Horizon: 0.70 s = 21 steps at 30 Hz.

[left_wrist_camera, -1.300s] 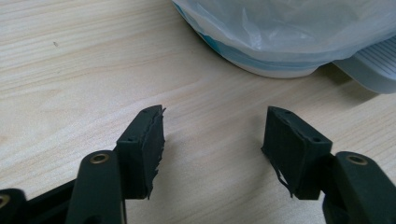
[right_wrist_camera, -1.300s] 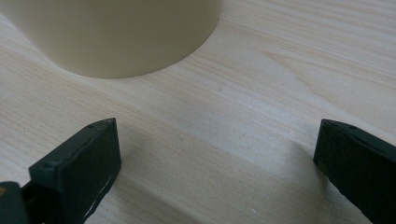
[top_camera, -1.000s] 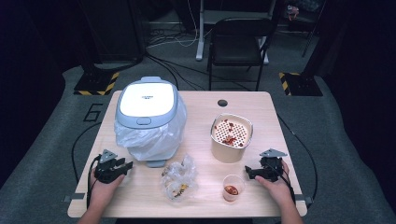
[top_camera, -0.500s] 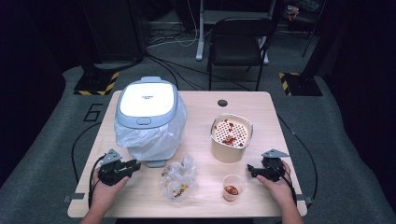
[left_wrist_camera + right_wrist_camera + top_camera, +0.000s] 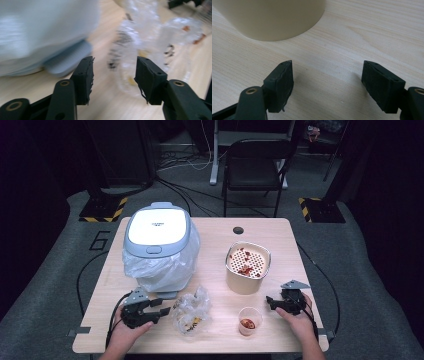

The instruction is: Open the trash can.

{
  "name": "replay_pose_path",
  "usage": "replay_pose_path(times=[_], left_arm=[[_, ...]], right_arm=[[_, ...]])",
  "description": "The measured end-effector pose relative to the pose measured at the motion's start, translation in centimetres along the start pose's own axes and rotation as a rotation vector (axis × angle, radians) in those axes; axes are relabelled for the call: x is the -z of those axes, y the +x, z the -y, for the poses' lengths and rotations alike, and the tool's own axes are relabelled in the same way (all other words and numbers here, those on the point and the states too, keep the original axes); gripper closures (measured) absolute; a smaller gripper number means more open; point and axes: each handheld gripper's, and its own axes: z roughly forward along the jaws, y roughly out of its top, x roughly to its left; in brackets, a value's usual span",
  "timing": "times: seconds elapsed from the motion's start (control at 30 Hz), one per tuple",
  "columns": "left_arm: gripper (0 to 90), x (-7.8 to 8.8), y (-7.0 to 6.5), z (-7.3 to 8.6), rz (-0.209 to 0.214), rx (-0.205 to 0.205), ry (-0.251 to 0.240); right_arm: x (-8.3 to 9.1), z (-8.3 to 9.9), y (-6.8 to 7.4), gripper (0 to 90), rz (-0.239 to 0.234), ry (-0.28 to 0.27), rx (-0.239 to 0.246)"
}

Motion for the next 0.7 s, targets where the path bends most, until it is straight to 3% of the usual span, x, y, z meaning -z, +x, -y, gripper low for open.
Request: replay_pose_path(times=[0.13,0.37,0.5,0.63,0.7], left_arm=[[45.7,-2.1,-1.1,0.0,0.032,-0.044,0.083],[54.8,-4.1,-1.0,0.2,0.030,-0.074,0.128],[57.6,-5.5,-1.1,0.1,0.033,-0.090,0.142],[57.9,-7.3,-1.3,-0.9,0.045,-0.113,0.124],[58.3,-8.2,-1.7,-1.2,0.050,-0.089,0.118]], right_arm=[[0.0,0.0,0.0,24.9,0.002,0.000,-0.003],[0.1,0.0,0.0,25.5,0.001,0.003,0.003],[0.1,0.0,-0.2,25.5,-0.001,0.005,0.011],[0.0,0.0,-0.1,25.5,-0.002,0.003,-0.005],[0.0,0.0,-0.1,25.5,-0.002,0.002,-0.006]])
